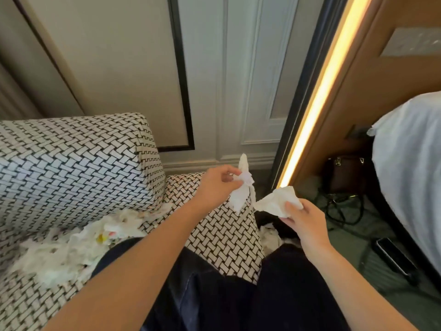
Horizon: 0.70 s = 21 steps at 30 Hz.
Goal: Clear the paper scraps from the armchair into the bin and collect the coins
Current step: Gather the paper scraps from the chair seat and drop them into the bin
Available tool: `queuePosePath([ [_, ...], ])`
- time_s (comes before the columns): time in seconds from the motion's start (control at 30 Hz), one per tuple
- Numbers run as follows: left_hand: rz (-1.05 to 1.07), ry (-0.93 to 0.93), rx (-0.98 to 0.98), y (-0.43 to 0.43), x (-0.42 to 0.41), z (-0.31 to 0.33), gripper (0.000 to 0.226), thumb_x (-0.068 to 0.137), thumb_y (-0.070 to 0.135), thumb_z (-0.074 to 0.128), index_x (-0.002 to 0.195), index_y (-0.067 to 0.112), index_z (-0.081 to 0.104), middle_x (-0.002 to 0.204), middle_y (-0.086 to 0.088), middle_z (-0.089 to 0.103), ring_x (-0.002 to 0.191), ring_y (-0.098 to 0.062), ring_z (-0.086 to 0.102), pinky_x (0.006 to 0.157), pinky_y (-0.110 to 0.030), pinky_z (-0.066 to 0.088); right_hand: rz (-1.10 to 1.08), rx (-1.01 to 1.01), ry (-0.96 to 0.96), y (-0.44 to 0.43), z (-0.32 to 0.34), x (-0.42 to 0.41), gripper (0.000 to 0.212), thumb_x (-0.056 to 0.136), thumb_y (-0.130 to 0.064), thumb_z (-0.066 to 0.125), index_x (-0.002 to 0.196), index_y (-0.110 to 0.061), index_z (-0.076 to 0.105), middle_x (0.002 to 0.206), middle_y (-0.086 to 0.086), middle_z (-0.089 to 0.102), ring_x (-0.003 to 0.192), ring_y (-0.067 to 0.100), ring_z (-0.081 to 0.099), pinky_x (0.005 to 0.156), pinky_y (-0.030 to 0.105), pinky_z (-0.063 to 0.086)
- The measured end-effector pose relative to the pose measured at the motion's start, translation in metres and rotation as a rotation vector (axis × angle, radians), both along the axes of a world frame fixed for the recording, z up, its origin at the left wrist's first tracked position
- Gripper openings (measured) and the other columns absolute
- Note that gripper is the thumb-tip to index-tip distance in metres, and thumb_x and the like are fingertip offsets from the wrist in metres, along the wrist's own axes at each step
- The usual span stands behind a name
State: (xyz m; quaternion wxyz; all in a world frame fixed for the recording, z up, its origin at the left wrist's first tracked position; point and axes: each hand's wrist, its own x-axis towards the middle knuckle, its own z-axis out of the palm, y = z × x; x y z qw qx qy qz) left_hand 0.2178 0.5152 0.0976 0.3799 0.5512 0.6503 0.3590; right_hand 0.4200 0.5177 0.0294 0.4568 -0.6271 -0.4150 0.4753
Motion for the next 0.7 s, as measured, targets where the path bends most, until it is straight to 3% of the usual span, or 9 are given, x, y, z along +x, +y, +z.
queuePosePath([
  [0.17,-0.068,-0.033,-0.124,0.031,0.052,-0.039,0.029,0.09,0.021,0.061,0.118,0.02,0.059,0.103,0.007,0.053,0.086,0.0,0.05,0.055,-0.009,0.037,-0.087,-0.099,0.039,0.011,-0.02,0.041,0.013,0.09,-0.009,0.055,0.101,-0.01,0.062,0.105,0.006,0.062,0.098,0.018,0.061,0.076,0.027,0.053],
  [0.27,-0.07,-0.046,-0.184,0.044,0.073,-0.06,0.029,0.089,0.017,0.061,0.118,0.018,0.059,0.11,0.001,0.059,0.09,-0.004,0.052,0.055,-0.01,0.038,-0.105,-0.143,0.073,0.012,-0.031,0.056,0.011,0.093,-0.009,0.052,0.099,-0.013,0.06,0.104,0.004,0.062,0.098,0.017,0.061,0.072,0.022,0.052],
  [0.37,-0.094,-0.065,-0.265,0.055,0.092,-0.077,0.029,0.087,0.015,0.062,0.116,0.017,0.059,0.114,-0.004,0.061,0.092,-0.009,0.055,0.062,-0.014,0.043,-0.143,-0.204,0.094,0.016,-0.043,0.067,0.01,0.095,-0.009,0.05,0.102,-0.013,0.056,0.102,0.001,0.059,0.096,0.014,0.06,0.076,0.024,0.051],
  [0.47,-0.125,-0.076,-0.349,0.059,0.101,-0.09,0.039,0.086,0.018,0.065,0.123,0.021,0.055,0.122,-0.005,0.055,0.106,-0.016,0.055,0.073,-0.02,0.044,-0.161,-0.261,0.097,0.021,-0.052,0.073,0.011,0.096,-0.009,0.048,0.104,-0.012,0.055,0.105,0.004,0.058,0.098,0.016,0.058,0.079,0.025,0.05],
  [0.6,-0.164,-0.095,-0.374,0.058,0.103,-0.099,0.046,0.088,0.018,0.06,0.131,0.028,0.05,0.135,-0.007,0.052,0.123,-0.019,0.048,0.099,-0.03,0.039,-0.145,-0.323,0.061,0.029,-0.061,0.074,0.023,0.095,-0.011,0.05,0.118,-0.008,0.056,0.107,0.004,0.058,0.098,0.016,0.058,0.083,0.027,0.049],
  [0.7,-0.198,-0.087,-0.327,0.057,0.104,-0.097,0.049,0.089,0.019,0.056,0.135,0.033,0.045,0.137,-0.006,0.052,0.128,-0.019,0.045,0.1,-0.03,0.035,-0.106,-0.326,0.051,0.036,-0.063,0.069,0.031,0.095,-0.014,0.051,0.125,-0.007,0.054,0.119,0.008,0.058,0.106,0.019,0.058,0.087,0.029,0.05],
])
